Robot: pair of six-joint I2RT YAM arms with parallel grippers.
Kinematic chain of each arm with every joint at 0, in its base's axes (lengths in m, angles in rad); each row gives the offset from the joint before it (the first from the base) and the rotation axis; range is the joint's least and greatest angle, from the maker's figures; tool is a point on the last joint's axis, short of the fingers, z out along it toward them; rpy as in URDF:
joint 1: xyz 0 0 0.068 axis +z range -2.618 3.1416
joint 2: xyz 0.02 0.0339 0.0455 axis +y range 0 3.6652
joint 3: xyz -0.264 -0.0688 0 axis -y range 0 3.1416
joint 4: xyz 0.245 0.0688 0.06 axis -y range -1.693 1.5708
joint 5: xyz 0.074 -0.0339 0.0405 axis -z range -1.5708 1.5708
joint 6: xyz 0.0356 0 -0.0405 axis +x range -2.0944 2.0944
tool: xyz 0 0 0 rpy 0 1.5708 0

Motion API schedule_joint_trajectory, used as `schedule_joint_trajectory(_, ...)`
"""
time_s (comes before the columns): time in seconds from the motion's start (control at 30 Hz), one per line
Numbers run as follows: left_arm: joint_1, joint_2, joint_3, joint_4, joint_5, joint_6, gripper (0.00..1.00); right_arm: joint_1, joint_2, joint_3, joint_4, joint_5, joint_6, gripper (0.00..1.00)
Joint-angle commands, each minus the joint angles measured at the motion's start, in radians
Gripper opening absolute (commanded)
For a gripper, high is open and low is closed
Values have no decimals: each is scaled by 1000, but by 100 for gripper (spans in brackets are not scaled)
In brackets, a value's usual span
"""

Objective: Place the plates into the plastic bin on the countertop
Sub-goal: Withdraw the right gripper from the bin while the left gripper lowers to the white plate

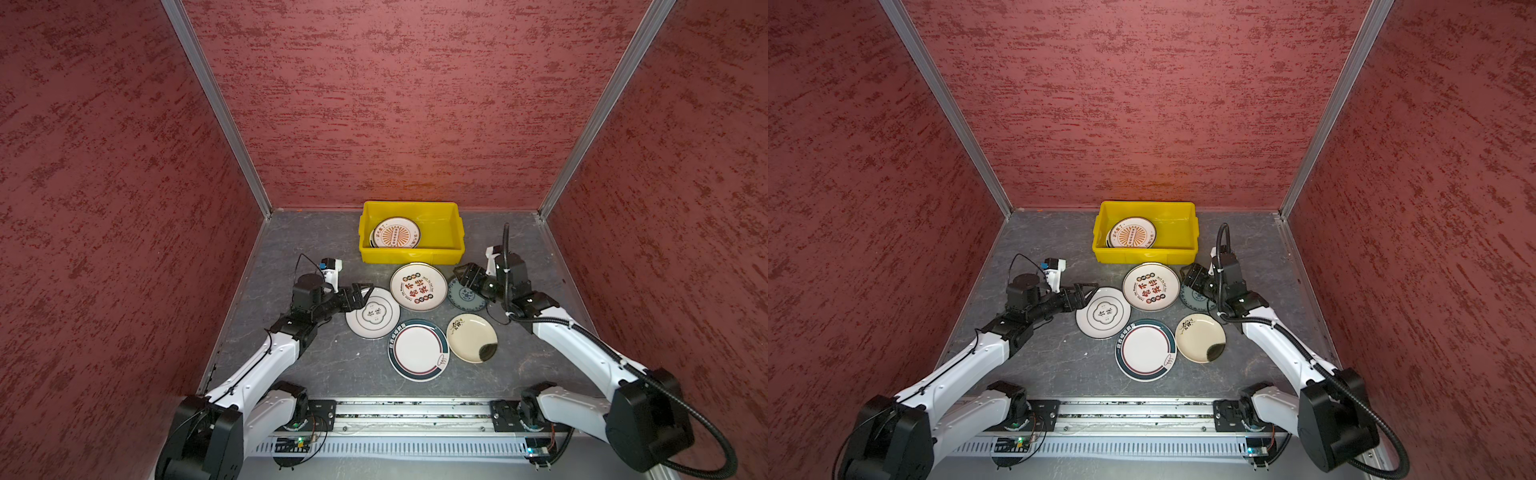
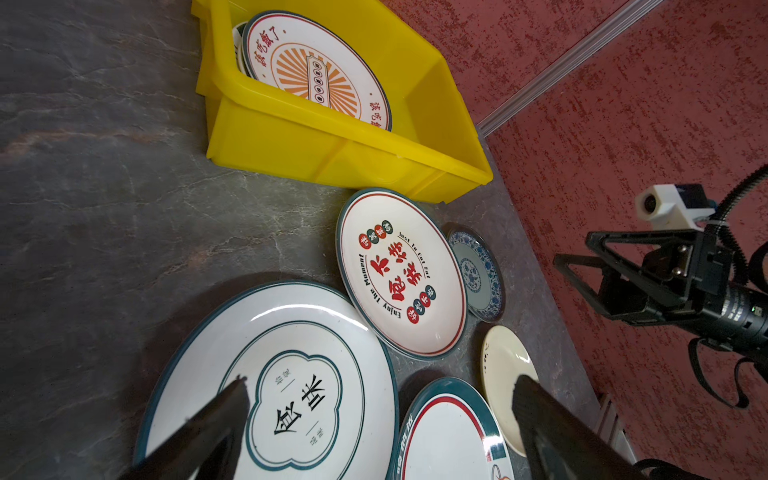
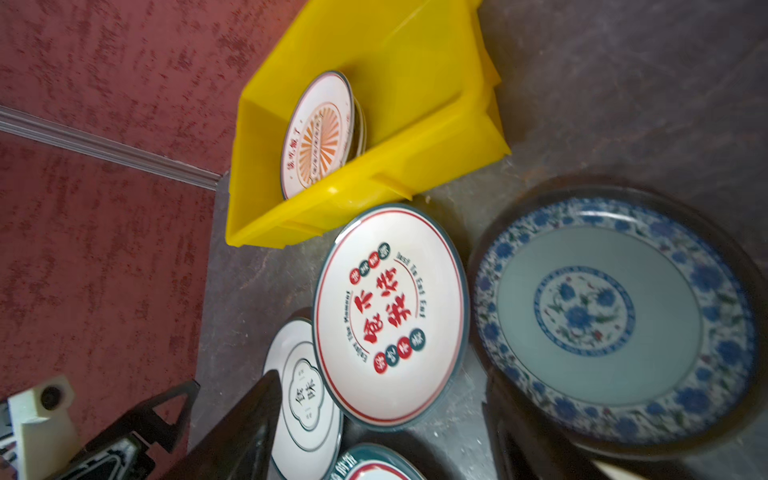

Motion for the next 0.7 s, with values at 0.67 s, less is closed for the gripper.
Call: schedule_joint_trajectory(0.67,120,107,59,-218,-93,-138,99,-11,-188,-162,-68,85,-69,86)
